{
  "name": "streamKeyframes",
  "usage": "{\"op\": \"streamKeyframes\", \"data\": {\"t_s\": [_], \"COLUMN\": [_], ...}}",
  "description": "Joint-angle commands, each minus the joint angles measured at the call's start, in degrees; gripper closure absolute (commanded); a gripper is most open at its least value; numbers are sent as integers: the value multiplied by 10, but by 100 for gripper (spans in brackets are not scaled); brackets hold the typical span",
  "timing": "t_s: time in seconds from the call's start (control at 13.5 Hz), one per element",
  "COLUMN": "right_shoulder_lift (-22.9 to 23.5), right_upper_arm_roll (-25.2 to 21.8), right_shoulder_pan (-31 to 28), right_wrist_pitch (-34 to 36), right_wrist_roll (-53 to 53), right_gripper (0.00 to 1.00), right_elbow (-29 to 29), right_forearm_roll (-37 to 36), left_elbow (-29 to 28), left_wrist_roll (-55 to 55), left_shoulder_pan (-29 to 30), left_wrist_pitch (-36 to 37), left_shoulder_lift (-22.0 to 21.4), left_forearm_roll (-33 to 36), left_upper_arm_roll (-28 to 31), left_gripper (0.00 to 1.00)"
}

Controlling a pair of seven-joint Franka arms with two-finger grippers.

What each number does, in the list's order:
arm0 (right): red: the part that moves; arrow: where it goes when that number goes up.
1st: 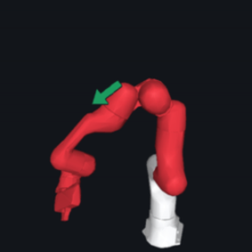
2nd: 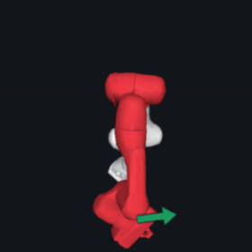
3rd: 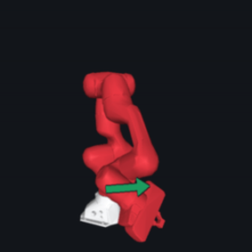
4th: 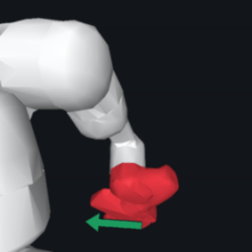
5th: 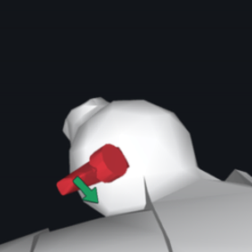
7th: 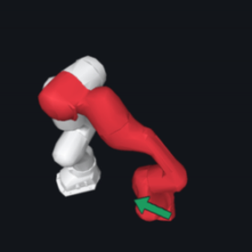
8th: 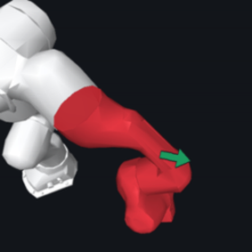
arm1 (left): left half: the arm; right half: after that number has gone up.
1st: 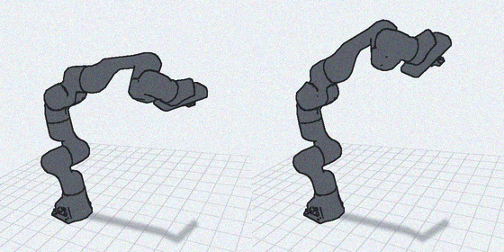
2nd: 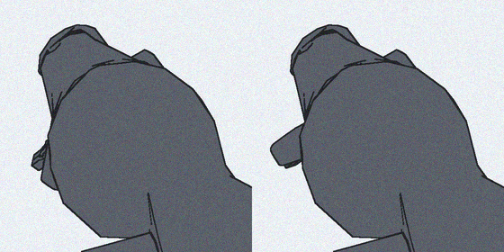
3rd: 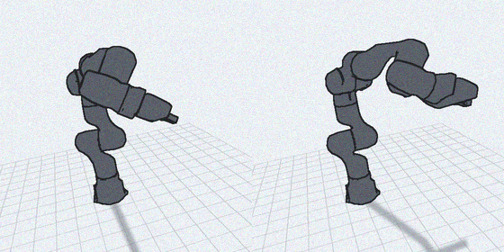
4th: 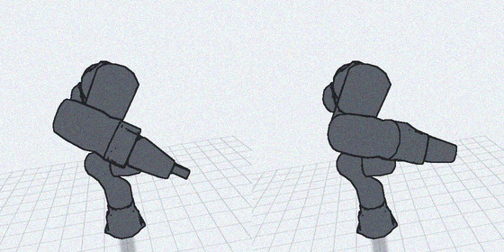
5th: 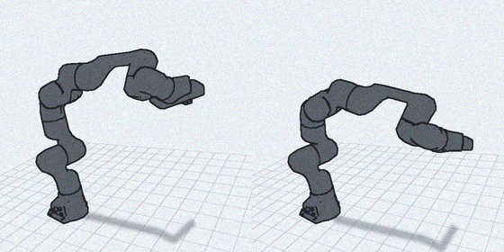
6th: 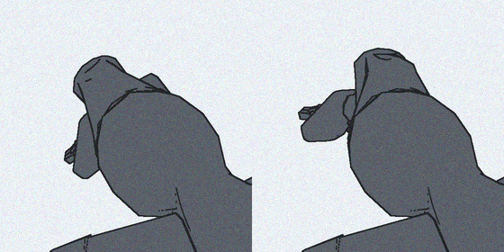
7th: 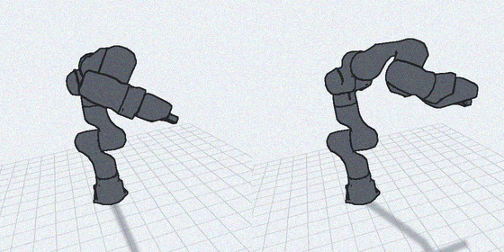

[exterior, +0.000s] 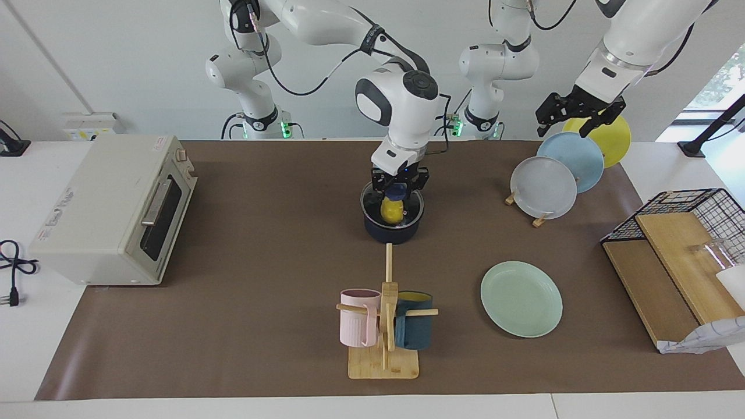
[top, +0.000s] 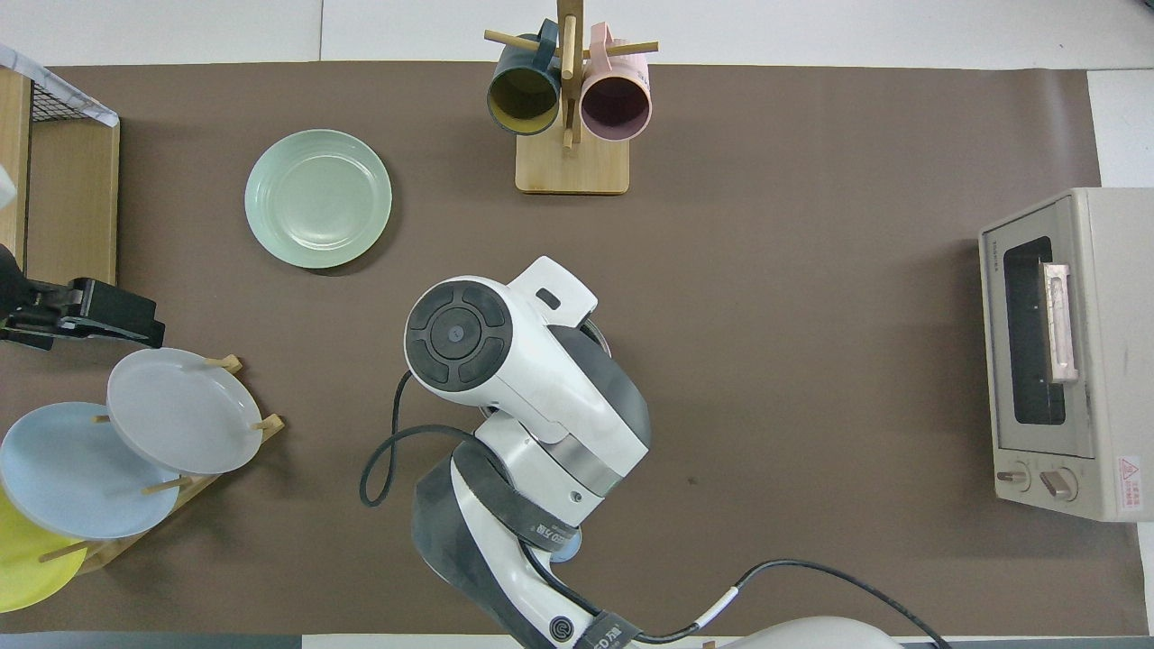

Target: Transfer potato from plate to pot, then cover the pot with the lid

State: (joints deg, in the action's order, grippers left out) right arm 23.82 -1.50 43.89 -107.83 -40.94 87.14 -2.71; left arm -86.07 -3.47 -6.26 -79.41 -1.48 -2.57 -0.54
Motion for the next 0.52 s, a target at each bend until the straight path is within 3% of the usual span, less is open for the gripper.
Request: {"op": "streamKeyframes", "data": {"t_s": [0.0,0.22,0.45], "right_shoulder_lift": [-9,-8,-13], "right_upper_arm_roll": [3,2,2], "right_shoulder_pan": [-4,-2,-1], "right_wrist_pitch": [-8,-16,-33], "right_wrist_roll": [-10,-31,-31], "right_gripper": [100,100,100], "right_elbow": [10,10,31], "right_forearm_roll": [3,25,25], "left_elbow": [-6,-56,-60], "left_wrist_roll": [7,7,7], "left_shoulder_pan": [18,13,12], "left_wrist_pitch": [-31,-59,-67], "left_shoulder_lift": [7,-3,10], "left_forearm_roll": [7,7,6], "left_upper_arm_roll": [-7,-7,-8], "left_gripper": [0,0,0]}}
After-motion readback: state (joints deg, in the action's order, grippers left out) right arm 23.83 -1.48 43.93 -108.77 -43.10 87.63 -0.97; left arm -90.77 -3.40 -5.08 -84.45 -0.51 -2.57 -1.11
